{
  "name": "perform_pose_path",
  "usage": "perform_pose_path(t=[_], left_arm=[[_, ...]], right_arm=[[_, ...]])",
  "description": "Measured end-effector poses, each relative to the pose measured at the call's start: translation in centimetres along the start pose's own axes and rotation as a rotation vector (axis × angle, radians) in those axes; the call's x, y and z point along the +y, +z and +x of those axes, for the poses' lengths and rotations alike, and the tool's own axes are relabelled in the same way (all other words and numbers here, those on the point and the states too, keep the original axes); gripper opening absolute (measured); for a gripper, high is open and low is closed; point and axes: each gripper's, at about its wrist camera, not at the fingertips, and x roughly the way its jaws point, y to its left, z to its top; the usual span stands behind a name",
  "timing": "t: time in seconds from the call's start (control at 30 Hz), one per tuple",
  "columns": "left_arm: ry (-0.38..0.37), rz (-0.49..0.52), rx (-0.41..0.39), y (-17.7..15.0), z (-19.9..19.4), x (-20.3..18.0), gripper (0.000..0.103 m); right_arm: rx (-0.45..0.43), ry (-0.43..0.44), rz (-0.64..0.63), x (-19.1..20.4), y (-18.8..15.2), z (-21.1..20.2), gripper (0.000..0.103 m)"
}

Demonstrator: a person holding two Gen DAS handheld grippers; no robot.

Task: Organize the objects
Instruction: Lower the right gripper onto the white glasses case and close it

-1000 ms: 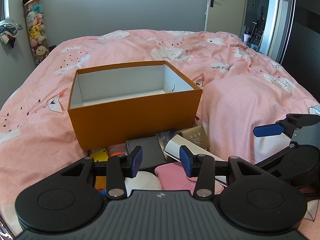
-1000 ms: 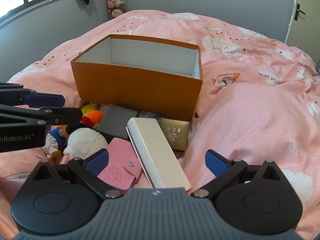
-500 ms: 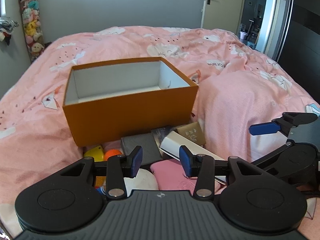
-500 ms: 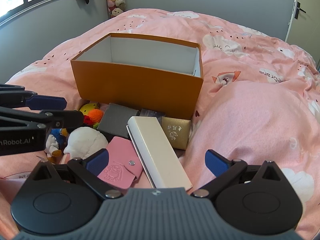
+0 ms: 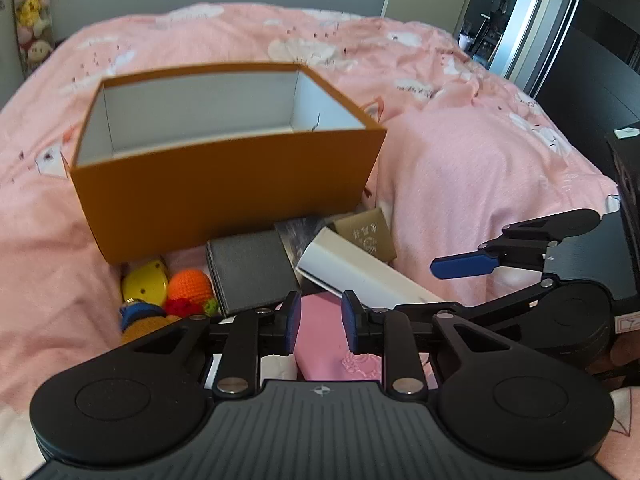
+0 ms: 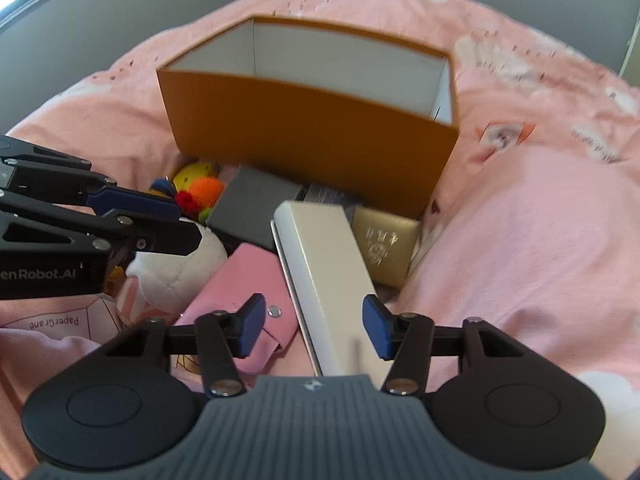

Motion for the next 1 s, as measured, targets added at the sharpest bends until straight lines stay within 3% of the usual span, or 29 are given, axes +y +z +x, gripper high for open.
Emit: perform_pose_path(t=[0.27, 0.3, 0.4, 0.73, 0.9, 1.0], left_arm=[[-0.008, -0.022, 0.065, 0.3, 2.5, 0.9, 0.028], [-0.007, -0.024, 0.07, 0.3, 2.7, 1.0, 0.028], [-0.011, -0.027, 0.083, 0.5, 3.4, 1.2, 0.028], [-0.014, -0.042, 0.112, 0.8, 4.9, 1.8, 0.028], [-0.022, -0.039, 0.11, 1.0, 5.3, 1.7, 0.028], [-0.022, -0.035, 0.109, 1.1, 5.2, 1.6, 0.028]], right_arm=[[0.09, 0.043, -0.018, -0.3, 0.9, 3.5, 0.055], [0.098, 0.036, -0.026, -0.2, 0.9, 3.9, 0.06], [0.102, 0.033, -0.024, -0.4, 1.1, 4.7, 0.067], [0.094, 0.028, 0.013, -0.7, 1.6, 7.1, 0.073], [0.087, 0.038, 0.053, -1.3, 1.3, 7.3, 0.071], [0.071, 0.034, 0.04, -1.1, 1.3, 6.6, 0.061]])
